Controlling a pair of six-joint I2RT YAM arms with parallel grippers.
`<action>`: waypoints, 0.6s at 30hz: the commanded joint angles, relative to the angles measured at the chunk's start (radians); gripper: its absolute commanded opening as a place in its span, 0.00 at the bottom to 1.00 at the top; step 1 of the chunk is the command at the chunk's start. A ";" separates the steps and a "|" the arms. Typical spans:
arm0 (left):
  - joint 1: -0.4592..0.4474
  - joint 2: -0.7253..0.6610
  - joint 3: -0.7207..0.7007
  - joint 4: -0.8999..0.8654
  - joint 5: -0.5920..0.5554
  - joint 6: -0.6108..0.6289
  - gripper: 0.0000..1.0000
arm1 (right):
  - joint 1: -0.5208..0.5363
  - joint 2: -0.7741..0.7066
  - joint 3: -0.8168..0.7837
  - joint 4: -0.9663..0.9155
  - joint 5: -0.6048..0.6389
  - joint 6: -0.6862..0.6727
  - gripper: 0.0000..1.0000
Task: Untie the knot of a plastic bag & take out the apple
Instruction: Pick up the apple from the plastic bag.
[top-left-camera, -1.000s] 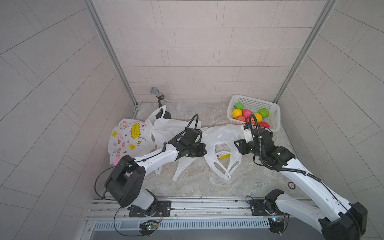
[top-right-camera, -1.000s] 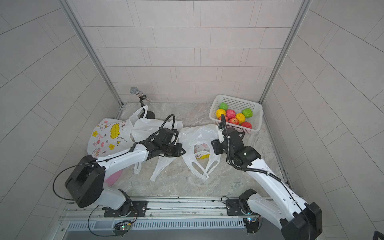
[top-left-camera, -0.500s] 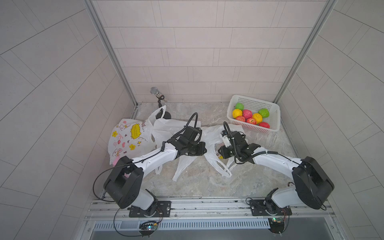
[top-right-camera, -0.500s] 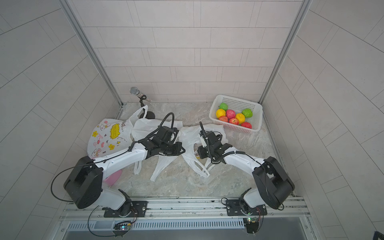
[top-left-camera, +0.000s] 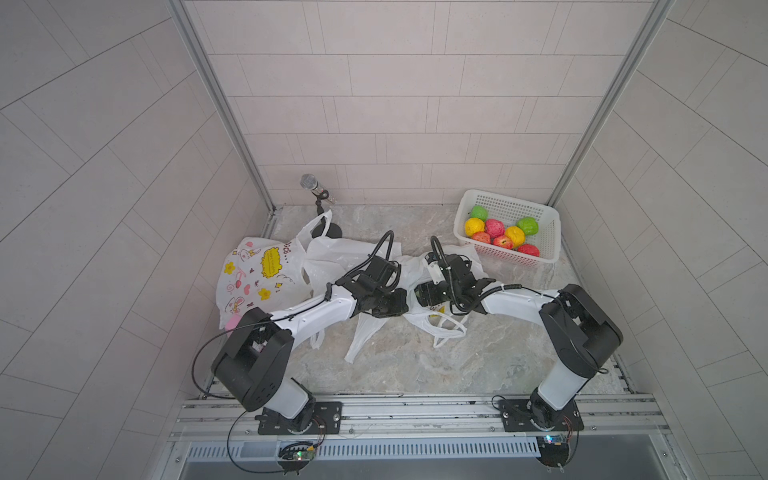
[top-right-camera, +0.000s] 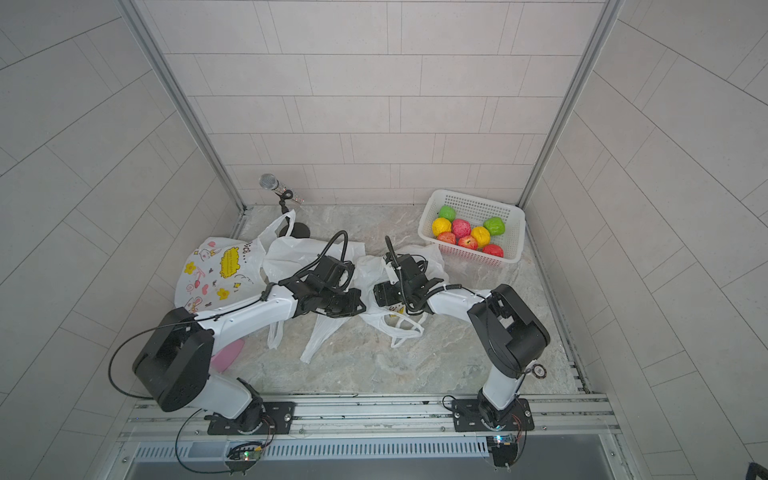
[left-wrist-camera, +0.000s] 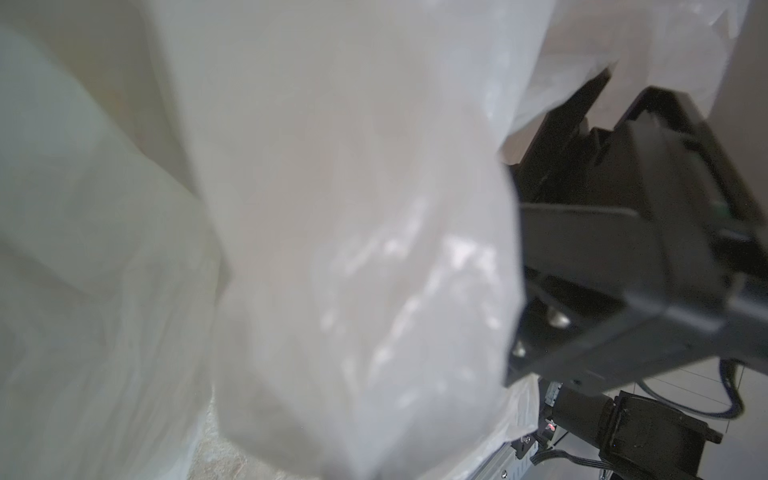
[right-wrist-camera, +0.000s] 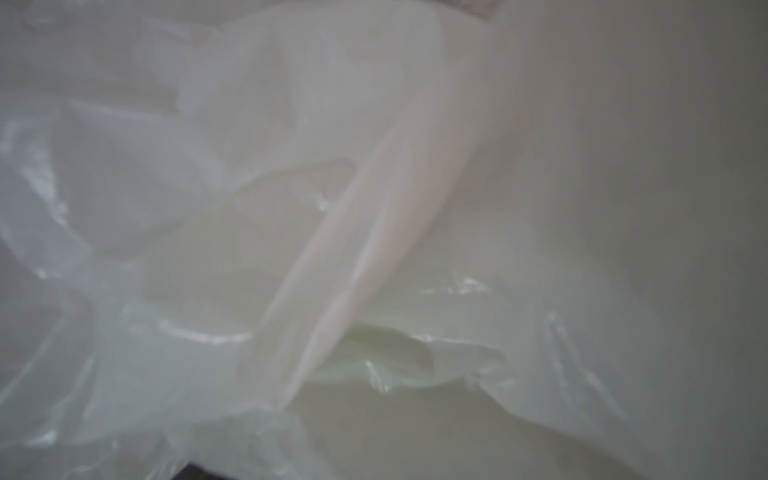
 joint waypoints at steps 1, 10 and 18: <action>0.006 0.019 0.040 -0.049 0.008 0.023 0.00 | 0.013 0.031 -0.006 0.147 -0.066 -0.004 0.96; 0.013 0.021 0.033 -0.066 0.013 0.024 0.00 | 0.017 0.198 0.075 0.148 0.041 0.101 0.99; 0.043 0.006 0.033 -0.106 0.018 0.053 0.00 | 0.017 0.166 0.055 0.157 0.080 0.099 0.60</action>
